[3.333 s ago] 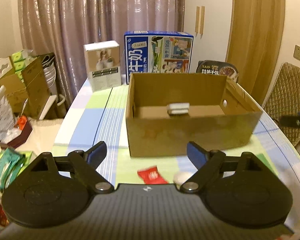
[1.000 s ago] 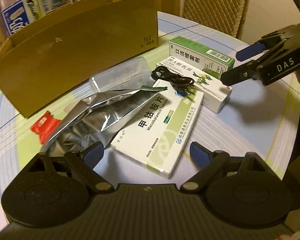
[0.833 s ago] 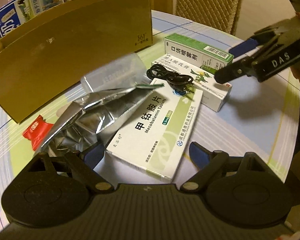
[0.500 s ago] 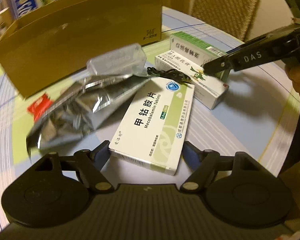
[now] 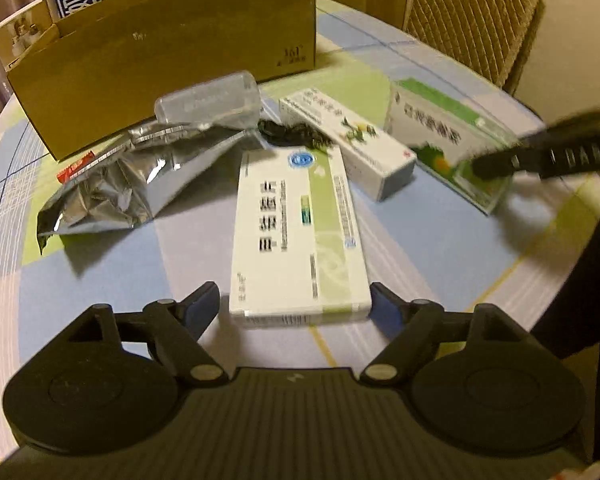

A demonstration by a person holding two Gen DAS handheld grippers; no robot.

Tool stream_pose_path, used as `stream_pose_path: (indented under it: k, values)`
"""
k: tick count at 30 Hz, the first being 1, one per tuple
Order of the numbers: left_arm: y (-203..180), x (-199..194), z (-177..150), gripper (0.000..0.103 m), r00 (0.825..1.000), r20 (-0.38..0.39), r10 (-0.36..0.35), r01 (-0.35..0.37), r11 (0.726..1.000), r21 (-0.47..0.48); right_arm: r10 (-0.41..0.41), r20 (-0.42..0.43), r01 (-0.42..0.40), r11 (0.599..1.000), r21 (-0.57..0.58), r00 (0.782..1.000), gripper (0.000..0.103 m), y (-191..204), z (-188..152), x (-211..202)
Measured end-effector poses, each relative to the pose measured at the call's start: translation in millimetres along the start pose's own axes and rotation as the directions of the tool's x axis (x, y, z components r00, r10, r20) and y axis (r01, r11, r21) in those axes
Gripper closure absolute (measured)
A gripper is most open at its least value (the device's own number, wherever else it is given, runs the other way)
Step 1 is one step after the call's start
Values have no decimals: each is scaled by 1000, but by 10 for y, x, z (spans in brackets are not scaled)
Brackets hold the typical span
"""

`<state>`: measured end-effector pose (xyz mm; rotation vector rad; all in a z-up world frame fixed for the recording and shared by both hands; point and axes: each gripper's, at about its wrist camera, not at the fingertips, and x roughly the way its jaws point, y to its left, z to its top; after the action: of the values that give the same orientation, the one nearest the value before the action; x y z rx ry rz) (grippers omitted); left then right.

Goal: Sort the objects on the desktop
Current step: 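Grasp the white Mecobalamin tablet box with the left gripper while the right gripper holds the green box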

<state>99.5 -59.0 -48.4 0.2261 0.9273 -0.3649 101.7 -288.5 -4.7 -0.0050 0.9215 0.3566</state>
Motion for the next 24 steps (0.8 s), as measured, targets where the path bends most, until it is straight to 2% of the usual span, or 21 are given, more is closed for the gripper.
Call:
stream_pose_path:
  k: [4, 11, 16, 24]
  values:
    - [22, 66, 120, 25, 1000, 5, 8, -8, 1000, -19, 11, 15, -11, 1000, 16, 1000, 67, -23, 2, 3]
    - [15, 141, 210, 25, 1000, 5, 7, -7, 1000, -21, -2, 23, 3, 999, -47, 1000, 63, 14, 43, 81]
    - [-9, 226, 284, 30, 1000, -6, 6, -6, 1000, -15, -12, 12, 13, 997, -79, 1000, 59, 56, 49, 159]
    - [-52, 312, 355, 34, 1000, -15, 17, -17, 1000, 3, -18, 8, 18, 994, -109, 1000, 58, 115, 107, 239]
